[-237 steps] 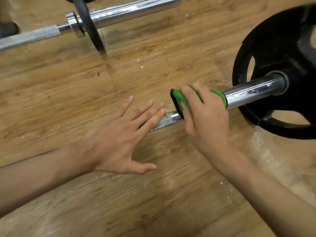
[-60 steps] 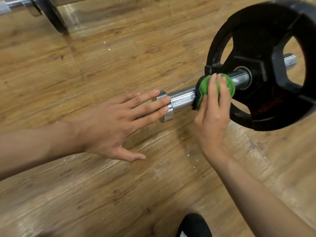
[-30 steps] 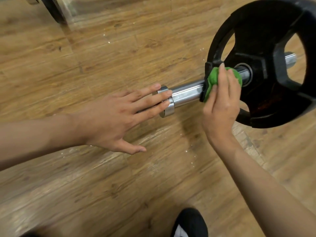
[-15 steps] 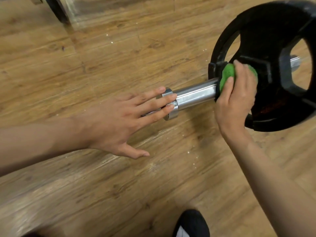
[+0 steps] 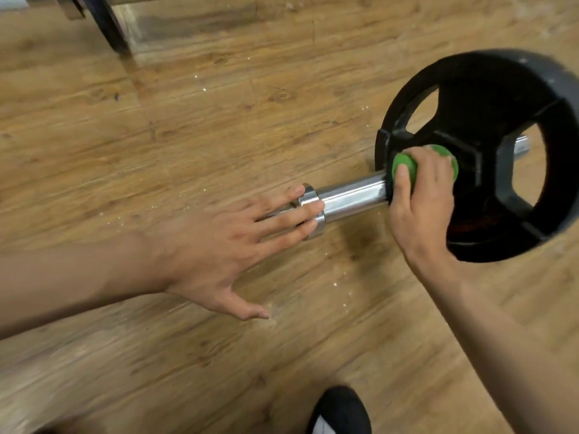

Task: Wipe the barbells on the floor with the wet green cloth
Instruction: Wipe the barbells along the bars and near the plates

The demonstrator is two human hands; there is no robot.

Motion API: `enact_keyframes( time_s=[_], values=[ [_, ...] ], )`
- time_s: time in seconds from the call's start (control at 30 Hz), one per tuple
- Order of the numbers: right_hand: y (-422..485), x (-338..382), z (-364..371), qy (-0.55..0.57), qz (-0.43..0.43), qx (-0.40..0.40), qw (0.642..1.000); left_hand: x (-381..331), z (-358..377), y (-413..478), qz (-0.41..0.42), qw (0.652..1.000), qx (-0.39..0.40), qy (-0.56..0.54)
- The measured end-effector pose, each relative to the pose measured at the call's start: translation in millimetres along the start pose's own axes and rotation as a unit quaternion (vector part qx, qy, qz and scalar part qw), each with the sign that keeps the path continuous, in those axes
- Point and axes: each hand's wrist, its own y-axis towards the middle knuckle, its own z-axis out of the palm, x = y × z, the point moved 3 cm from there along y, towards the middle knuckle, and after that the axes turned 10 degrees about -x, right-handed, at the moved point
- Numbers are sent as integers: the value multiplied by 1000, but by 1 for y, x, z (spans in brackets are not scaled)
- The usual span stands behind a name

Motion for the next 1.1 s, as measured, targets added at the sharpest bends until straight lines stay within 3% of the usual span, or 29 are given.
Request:
enact_keyframes(
  time_s=[0.07, 0.17, 0.23, 0.37, 0.47, 0.6, 0.67, 0.73, 0.87, 0.97, 1.03, 1.1],
  values=[
    [-17, 33, 3, 35, -7, 5, 999, -7, 1, 0, 4, 1000, -3, -4],
    [-54, 66, 4, 82, -136, 52, 986, -17, 0, -1, 11, 1000, -11, 14],
    [-47, 51, -3, 70, -203, 77, 974, -22, 1, 0, 23, 999, -11, 22],
    [-12, -8, -18, -28, -87, 57, 994, -33, 5, -3, 27, 999, -3, 22],
    [-17, 4, -17, -47, -28, 33, 998, -41, 6, -4, 31, 999, 8, 22],
    [-58, 58, -9, 16, -150, 65, 986, -48, 6, -4, 27, 999, 15, 25],
    [-62, 49, -16, 28, -213, 83, 973, -52, 6, -3, 33, 999, 19, 25],
    [-57, 18, -24, 18, -224, 84, 971, -56, 6, -4, 35, 999, 24, 22],
    [-40, -27, -31, -20, -85, 12, 996, -64, 8, -6, 34, 998, 42, 31],
    [-58, 4, -20, -12, 19, -86, 996, -67, 11, -6, 35, 997, 51, 41],
    [-84, 33, -7, 22, -22, -97, 995, -66, 12, -6, 38, 997, 46, 58],
    [-107, 39, -1, 45, -128, -68, 988, -63, 13, -6, 43, 996, 34, 72]
  ],
)
